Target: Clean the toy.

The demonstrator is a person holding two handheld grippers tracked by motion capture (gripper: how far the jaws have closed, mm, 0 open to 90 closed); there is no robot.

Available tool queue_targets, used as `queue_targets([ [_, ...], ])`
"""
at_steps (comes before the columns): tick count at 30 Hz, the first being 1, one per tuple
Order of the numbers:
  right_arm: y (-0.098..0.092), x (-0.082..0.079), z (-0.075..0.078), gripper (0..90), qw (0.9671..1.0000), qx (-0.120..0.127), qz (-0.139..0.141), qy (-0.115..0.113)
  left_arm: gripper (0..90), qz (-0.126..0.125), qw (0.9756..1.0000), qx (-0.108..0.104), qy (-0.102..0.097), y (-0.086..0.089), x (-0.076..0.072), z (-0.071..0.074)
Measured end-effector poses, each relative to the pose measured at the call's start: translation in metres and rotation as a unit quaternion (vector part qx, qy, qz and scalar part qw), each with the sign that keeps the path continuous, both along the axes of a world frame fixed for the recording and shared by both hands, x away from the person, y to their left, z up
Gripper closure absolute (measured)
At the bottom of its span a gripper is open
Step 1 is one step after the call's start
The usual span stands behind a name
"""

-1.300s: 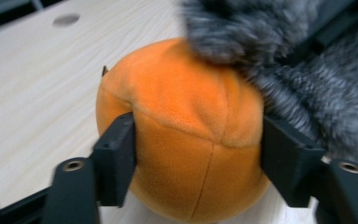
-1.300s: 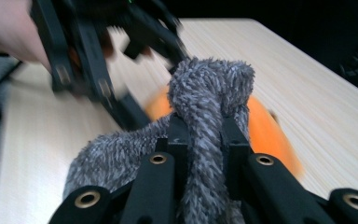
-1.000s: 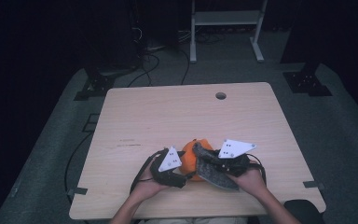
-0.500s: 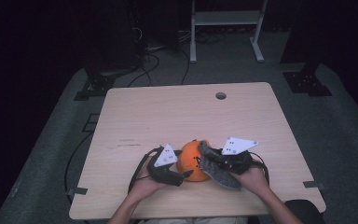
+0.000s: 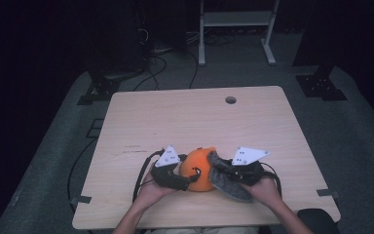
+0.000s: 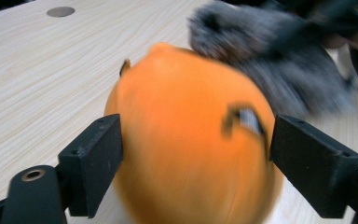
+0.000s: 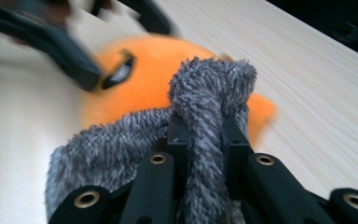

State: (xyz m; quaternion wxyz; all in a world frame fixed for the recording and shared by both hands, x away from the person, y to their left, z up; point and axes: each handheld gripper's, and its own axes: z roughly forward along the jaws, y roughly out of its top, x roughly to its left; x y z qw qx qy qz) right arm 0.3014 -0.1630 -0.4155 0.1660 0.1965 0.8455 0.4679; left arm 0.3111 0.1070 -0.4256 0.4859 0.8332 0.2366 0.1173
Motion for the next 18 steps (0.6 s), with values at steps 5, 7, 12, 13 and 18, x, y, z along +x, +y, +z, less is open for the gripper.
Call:
queue_targets([
  [5,0.01,-0.005,0.002,77.6,0.9998,0.001,0.018,-0.007,31.2,-0.003,0.9997,0.02,-0.014,0.005,-0.003,-0.004],
  [7,0.003,0.002,0.0,77.6,0.9999,0.012,0.007,0.008,33.1,-0.002,0.9997,0.021,-0.016,0.008,-0.004,-0.006],
  [12,-0.009,0.008,-0.005,77.5,0.9996,-0.004,-0.023,0.019,33.4,-0.005,0.9995,0.023,-0.021,0.007,-0.005,-0.007],
  [13,-0.009,0.008,-0.005,77.5,0.9996,-0.004,-0.023,0.019,33.4,-0.005,0.9995,0.023,-0.021,0.007,-0.005,-0.007],
  [18,0.011,-0.003,0.002,77.4,0.9998,0.012,0.017,0.001,33.4,-0.006,0.9993,0.029,-0.024,0.008,-0.006,-0.007],
])
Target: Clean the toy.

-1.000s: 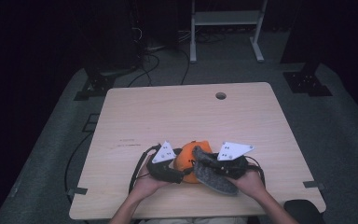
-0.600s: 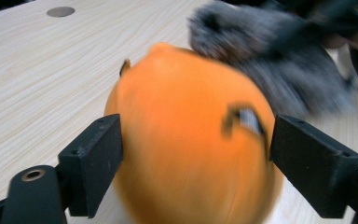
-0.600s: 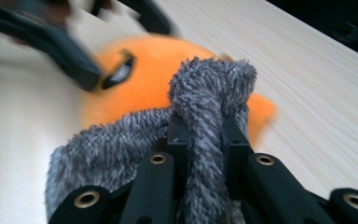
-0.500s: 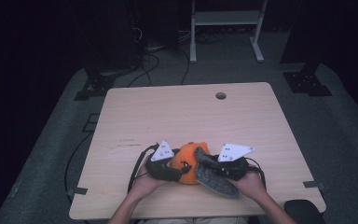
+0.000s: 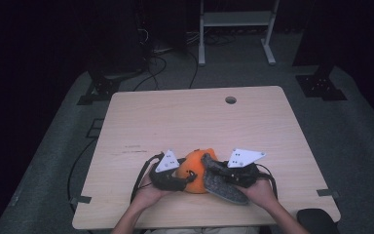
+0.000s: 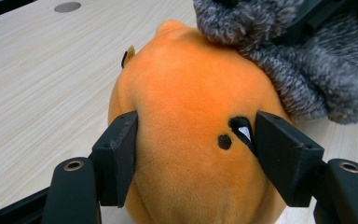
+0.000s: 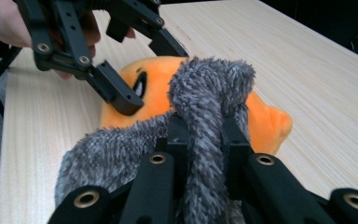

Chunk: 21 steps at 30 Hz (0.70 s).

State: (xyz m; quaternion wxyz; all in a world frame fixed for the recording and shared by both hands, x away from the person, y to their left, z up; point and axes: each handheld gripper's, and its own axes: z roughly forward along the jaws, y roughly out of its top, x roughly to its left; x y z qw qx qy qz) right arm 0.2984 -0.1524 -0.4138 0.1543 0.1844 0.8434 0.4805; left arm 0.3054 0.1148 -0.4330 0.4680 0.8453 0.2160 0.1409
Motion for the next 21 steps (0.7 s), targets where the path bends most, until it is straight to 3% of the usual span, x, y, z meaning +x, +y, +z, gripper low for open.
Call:
queue_targets([
  [3,-0.007,0.006,-0.002,77.5,0.9998,0.006,-0.012,0.012,33.4,0.0,1.0,-0.004,0.0,0.001,0.0,-0.001],
  [4,-0.016,0.013,-0.006,77.4,0.9992,-0.007,-0.035,0.017,33.4,-0.001,1.0,-0.005,0.0,0.001,0.0,-0.001],
  [5,-0.016,0.013,-0.006,77.4,0.9992,-0.007,-0.035,0.017,33.4,-0.001,1.0,-0.005,0.0,0.001,0.0,-0.001],
  [6,-0.025,0.018,-0.01,77.4,0.998,-0.004,-0.048,0.042,33.4,-0.002,1.0,-0.005,0.0,0.002,0.0,-0.001],
  [8,-0.026,0.017,-0.01,77.4,0.9977,0.002,-0.048,0.048,33.3,-0.003,1.0,-0.005,0.0,0.002,0.0,-0.002],
  [12,-0.016,0.008,-0.004,77.4,0.999,0.018,-0.024,0.033,33.3,-0.001,0.9999,-0.011,0.007,0.006,0.002,-0.004],
  [15,-0.01,0.008,-0.005,77.3,0.9994,0.016,-0.014,0.027,33.1,-0.004,0.9997,-0.019,0.012,0.011,0.005,-0.006],
  [16,-0.016,0.016,-0.009,77.3,0.9981,0.026,-0.025,0.051,33.1,-0.004,0.9997,-0.021,0.014,0.012,0.005,-0.006],
  [19,-0.024,0.022,-0.013,77.3,0.9974,0.018,-0.043,0.055,33.1,-0.007,0.9997,-0.02,0.013,0.012,0.006,-0.006],
  [21,-0.027,0.021,-0.014,77.2,0.9967,0.025,-0.046,0.063,33.1,-0.01,0.9997,-0.018,0.013,0.012,0.005,-0.006],
])
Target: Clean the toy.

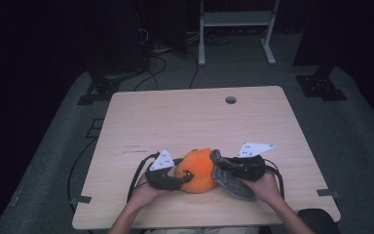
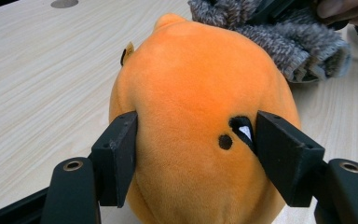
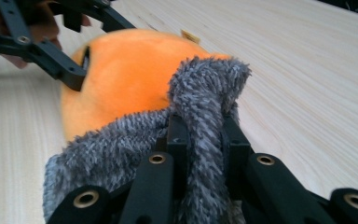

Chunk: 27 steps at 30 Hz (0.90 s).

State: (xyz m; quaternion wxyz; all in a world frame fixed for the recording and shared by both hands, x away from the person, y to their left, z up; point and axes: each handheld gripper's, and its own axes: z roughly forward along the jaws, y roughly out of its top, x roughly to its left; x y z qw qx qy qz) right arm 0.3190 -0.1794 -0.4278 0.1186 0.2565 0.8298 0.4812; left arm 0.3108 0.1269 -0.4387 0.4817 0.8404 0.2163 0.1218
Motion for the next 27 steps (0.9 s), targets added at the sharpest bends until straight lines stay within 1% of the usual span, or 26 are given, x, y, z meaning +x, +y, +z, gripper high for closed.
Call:
queue_targets([
  [2,0.002,-0.002,0.002,77.2,1.0,0.004,0.005,-0.005,33.1,-0.001,1.0,-0.001,-0.001,0.0,0.0,0.0],
  [3,0.008,-0.006,0.005,77.1,0.9995,0.02,0.022,-0.011,33.1,-0.001,1.0,0.0,-0.001,0.0,0.0,0.0],
  [4,0.008,-0.006,0.005,77.1,0.9995,0.02,0.022,-0.011,33.1,-0.001,1.0,0.001,-0.001,0.001,0.0,0.0],
  [5,0.013,-0.008,0.006,77.2,0.9994,0.015,0.024,-0.019,33.0,-0.001,1.0,0.001,-0.001,0.002,-0.001,0.0],
  [6,0.013,-0.008,0.006,77.2,0.9994,0.015,0.024,-0.019,33.0,-0.001,1.0,0.001,-0.001,0.002,-0.001,0.0],
  [7,0.009,-0.003,0.004,77.2,0.9996,0.018,0.019,-0.008,33.0,-0.001,1.0,0.001,-0.002,0.002,-0.001,0.0],
  [8,0.006,-0.001,0.002,77.2,0.9998,0.015,0.013,-0.003,33.0,-0.002,1.0,0.002,-0.004,0.001,-0.001,0.0],
  [9,0.004,0.001,0.001,77.2,1.0,0.009,0.005,-0.001,33.0,-0.003,1.0,0.003,-0.006,0.0,-0.002,0.0],
  [10,0.004,0.001,0.001,77.2,1.0,0.009,0.005,-0.001,33.0,-0.003,1.0,0.003,-0.006,0.0,-0.002,0.0],
  [11,0.0,0.003,-0.002,77.2,1.0,0.002,-0.006,0.007,32.9,-0.004,0.9999,0.004,-0.009,-0.001,-0.002,0.0],
  [12,0.0,0.003,-0.002,77.2,1.0,0.002,-0.006,0.007,32.9,-0.003,0.9999,0.006,-0.012,-0.002,-0.003,0.001],
  [13,0.001,0.001,0.0,77.1,1.0,0.002,-0.004,0.001,32.7,-0.003,0.9999,0.009,-0.014,-0.003,-0.004,0.001],
  [14,0.001,0.001,0.0,77.1,1.0,0.002,-0.004,0.001,32.7,-0.004,0.9997,0.014,-0.02,-0.004,-0.005,0.002],
  [15,0.006,-0.005,0.005,77.1,0.9998,0.014,0.009,-0.013,32.7,-0.01,0.9991,0.024,-0.033,-0.007,-0.009,0.003],
  [16,0.009,-0.007,0.008,77.1,0.9995,0.018,0.016,-0.02,32.7,-0.01,0.9991,0.024,-0.033,-0.007,-0.009,0.003],
  [17,0.012,-0.008,0.01,77.1,0.9994,0.017,0.018,-0.024,32.3,-0.011,0.9986,0.031,-0.042,-0.011,-0.011,0.004],
  [18,0.013,-0.007,0.01,77.1,0.9995,0.012,0.018,-0.023,31.4,-0.011,0.9986,0.031,-0.042,-0.011,-0.011,0.004],
  [19,0.013,-0.005,0.008,77.1,0.9996,0.011,0.019,-0.02,28.9,-0.011,0.9994,0.019,-0.027,-0.01,-0.01,0.006],
  [20,0.013,-0.005,0.008,77.1,0.9996,0.011,0.019,-0.02,25.3,-0.011,0.9994,0.019,-0.027,-0.01,-0.01,0.006],
  [21,0.01,-0.004,0.005,77.1,0.9997,0.008,0.018,-0.015,20.8,-0.005,1.0,-0.001,-0.005,-0.007,-0.006,0.01],
  [22,0.01,-0.004,0.005,77.1,0.9997,0.008,0.018,-0.015,17.9,-0.005,1.0,-0.001,-0.005,-0.007,-0.006,0.01],
  [23,0.008,-0.006,0.004,77.1,0.9995,-0.008,0.017,-0.025,14.6,0.005,0.9999,-0.011,0.005,-0.005,-0.003,0.011],
  [24,0.008,-0.006,0.004,77.1,0.9995,-0.008,0.017,-0.025,14.6,0.015,0.9996,-0.016,0.018,-0.003,0.0,0.01],
  [25,0.007,-0.008,0.004,77.1,0.9995,-0.007,0.019,-0.026,11.1,0.026,0.998,-0.018,0.054,-0.003,0.006,0.007],
  [26,0.007,-0.008,0.004,77.1,0.9995,-0.007,0.019,-0.026,12.1,0.026,0.998,-0.018,0.054,-0.003,0.006,0.007],
  [27,0.01,-0.01,0.006,77.1,0.9992,0.001,0.026,-0.03,17.7,0.016,0.9967,-0.023,0.077,-0.003,0.008,0.002],
])
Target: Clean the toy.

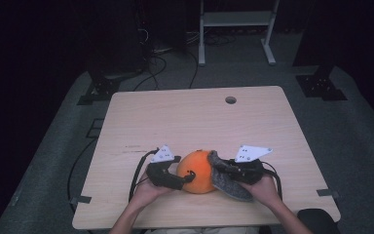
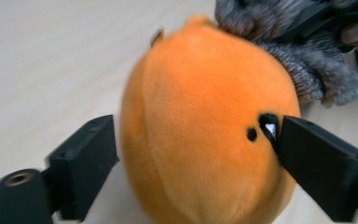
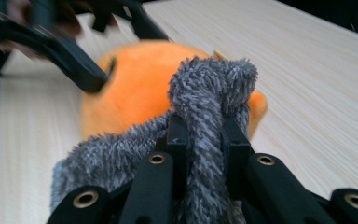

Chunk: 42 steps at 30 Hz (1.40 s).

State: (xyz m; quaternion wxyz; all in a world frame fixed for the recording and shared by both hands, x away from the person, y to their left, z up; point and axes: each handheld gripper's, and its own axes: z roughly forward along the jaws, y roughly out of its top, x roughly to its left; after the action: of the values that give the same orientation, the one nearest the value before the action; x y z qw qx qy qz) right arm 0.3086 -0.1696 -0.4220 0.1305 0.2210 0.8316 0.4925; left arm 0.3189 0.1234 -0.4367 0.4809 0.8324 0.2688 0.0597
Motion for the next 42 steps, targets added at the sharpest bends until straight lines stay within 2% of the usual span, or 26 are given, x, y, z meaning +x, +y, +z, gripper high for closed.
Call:
queue_targets([
  [1,0.0,0.0,0.0,77.1,1.0,0.0,0.0,0.0,22.7,0.0,1.0,0.0,0.0,0.0,0.0,0.0],
  [2,0.005,-0.003,0.003,77.0,0.9998,0.009,0.013,-0.006,27.8,-0.004,0.999,0.02,-0.04,-0.004,-0.007,0.001],
  [4,0.01,-0.005,0.006,77.0,0.9995,0.018,0.024,-0.013,32.6,-0.009,0.9979,0.031,-0.056,-0.006,-0.009,0.003],
  [6,0.009,-0.003,0.006,77.1,0.9996,0.015,0.017,-0.014,34.9,-0.018,0.9946,0.052,-0.088,-0.01,-0.016,0.005],
  [9,0.002,0.003,0.004,77.2,0.9997,0.022,0.004,0.002,35.4,-0.022,0.994,0.054,-0.093,-0.011,-0.017,0.006],
  [10,-0.006,0.009,0.002,77.2,0.9995,0.015,-0.027,0.003,35.4,-0.028,0.9932,0.054,-0.099,-0.012,-0.019,0.006],
  [13,-0.013,0.013,-0.001,77.2,0.999,0.017,-0.039,0.016,33.9,-0.034,0.9932,0.051,-0.099,-0.013,-0.02,0.007],
  [14,-0.013,0.011,-0.002,77.2,0.9992,0.014,-0.035,0.015,25.6,-0.031,0.9957,0.04,-0.078,-0.012,-0.017,0.009],
  [15,-0.013,0.011,-0.002,77.2,0.9992,0.014,-0.035,0.015,19.3,-0.031,0.9957,0.04,-0.078,-0.012,-0.017,0.009],
  [16,-0.009,0.007,-0.001,77.1,0.9997,0.011,-0.022,0.006,15.3,-0.023,0.9977,0.029,-0.057,-0.01,-0.013,0.009],
  [17,-0.009,0.007,-0.001,77.1,0.9997,0.011,-0.022,0.006,15.3,-0.017,0.9991,0.017,-0.034,-0.008,-0.008,0.008],
  [18,-0.006,0.004,0.0,77.1,0.9999,0.011,-0.009,0.0,10.2,-0.005,0.9999,-0.003,0.013,-0.004,0.0,0.003],
  [19,-0.006,0.004,0.0,77.1,0.9999,0.011,-0.009,0.0,10.0,-0.005,0.9999,-0.003,0.013,-0.004,0.0,0.003],
  [20,-0.003,0.002,0.001,77.1,1.0,0.007,-0.004,-0.005,10.7,0.002,0.9984,-0.022,0.053,-0.004,0.004,-0.003],
  [22,-0.001,0.001,0.003,77.1,0.9999,0.011,0.0,-0.006,25.1,0.011,0.9998,-0.012,0.015,-0.007,0.0,0.0],
  [23,-0.001,0.001,0.003,77.1,0.9999,0.011,0.0,-0.006,29.7,0.011,0.9998,-0.012,0.015,-0.007,0.0,0.0],
  [24,0.002,0.001,0.006,77.1,0.9997,0.023,0.006,-0.011,32.8,0.017,0.9987,0.006,-0.047,-0.015,-0.008,0.006],
  [25,0.002,0.001,0.006,77.1,0.9997,0.023,0.006,-0.011,34.3,0.017,0.9987,0.006,-0.047,-0.015,-0.008,0.006],
  [26,0.005,-0.001,0.011,77.1,0.9992,0.035,0.011,-0.019,35.0,0.022,0.9961,0.018,-0.083,-0.02,-0.013,0.008],
  [28,0.005,0.001,0.012,77.1,0.999,0.04,0.004,-0.021,34.7,0.025,0.9875,0.058,-0.144,-0.032,-0.022,0.01],
  [31,0.001,0.006,0.008,77.1,0.999,0.043,-0.006,-0.009,33.5,0.014,0.9872,0.065,-0.145,-0.031,-0.024,0.008],
  [32,-0.006,0.009,0.005,77.1,0.999,0.041,-0.018,-0.001,29.3,-0.001,0.9899,0.057,-0.13,-0.027,-0.023,0.008],
  [34,-0.008,0.01,0.004,77.0,0.9991,0.035,-0.024,-0.001,25.8,-0.005,0.9911,0.049,-0.123,-0.026,-0.023,0.009],
  [37,-0.008,0.007,0.002,77.0,0.9995,0.019,-0.024,-0.008,14.9,0.004,0.9975,0.001,-0.07,-0.019,-0.015,0.01],
  [38,-0.003,0.002,0.001,77.1,0.9997,0.022,-0.008,-0.008,12.2,0.02,0.9992,-0.032,-0.015,-0.014,-0.006,0.01],
  [42,0.009,-0.008,0.005,77.0,0.9994,0.014,0.016,-0.026,28.5,0.022,0.9989,-0.001,-0.041,-0.012,-0.008,0.006],
])
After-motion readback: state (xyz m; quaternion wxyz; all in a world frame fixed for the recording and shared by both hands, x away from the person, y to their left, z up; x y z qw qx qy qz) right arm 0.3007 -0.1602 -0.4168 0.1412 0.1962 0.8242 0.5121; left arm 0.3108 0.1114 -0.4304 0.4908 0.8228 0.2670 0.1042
